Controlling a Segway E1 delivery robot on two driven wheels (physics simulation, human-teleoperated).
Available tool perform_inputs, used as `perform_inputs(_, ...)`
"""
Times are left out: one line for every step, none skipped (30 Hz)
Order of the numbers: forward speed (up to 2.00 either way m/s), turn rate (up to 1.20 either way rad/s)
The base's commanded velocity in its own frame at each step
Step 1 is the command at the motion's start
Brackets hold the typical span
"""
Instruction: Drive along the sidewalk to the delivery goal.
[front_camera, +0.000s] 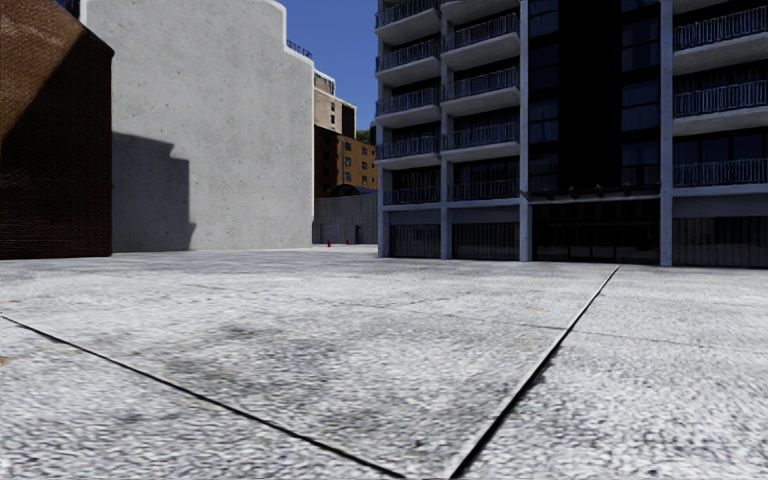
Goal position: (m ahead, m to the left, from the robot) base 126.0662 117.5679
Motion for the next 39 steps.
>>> perform_inputs(2.00,0.00)
perform_inputs(2.00,0.00)
perform_inputs(2.00,0.00)
perform_inputs(2.00,0.00)
perform_inputs(2.00,0.00)
perform_inputs(2.00,0.00)
perform_inputs(2.00,0.00)
perform_inputs(2.00,0.00)
perform_inputs(2.00,0.00)
perform_inputs(2.00,0.00)
perform_inputs(2.00,0.00)
perform_inputs(2.00,0.00)
perform_inputs(2.00,0.00)
perform_inputs(2.00,0.00)
perform_inputs(2.00,0.00)
perform_inputs(2.00,0.00)
perform_inputs(2.00,0.00)
perform_inputs(2.00,0.00)
perform_inputs(2.00,0.00)
perform_inputs(2.00,0.00)
perform_inputs(2.00,0.00)
perform_inputs(2.00,0.00)
perform_inputs(2.00,0.00)
perform_inputs(2.00,0.00)
perform_inputs(2.00,0.00)
perform_inputs(2.00,0.00)
perform_inputs(2.00,0.00)
perform_inputs(2.00,0.00)
perform_inputs(2.00,0.00)
perform_inputs(2.00,0.00)
perform_inputs(2.00,0.00)
perform_inputs(2.00,0.00)
perform_inputs(2.00,0.00)
perform_inputs(2.00,0.00)
perform_inputs(2.00,0.00)
perform_inputs(2.00,0.00)
perform_inputs(2.00,0.00)
perform_inputs(2.00,0.00)
perform_inputs(2.00,0.00)
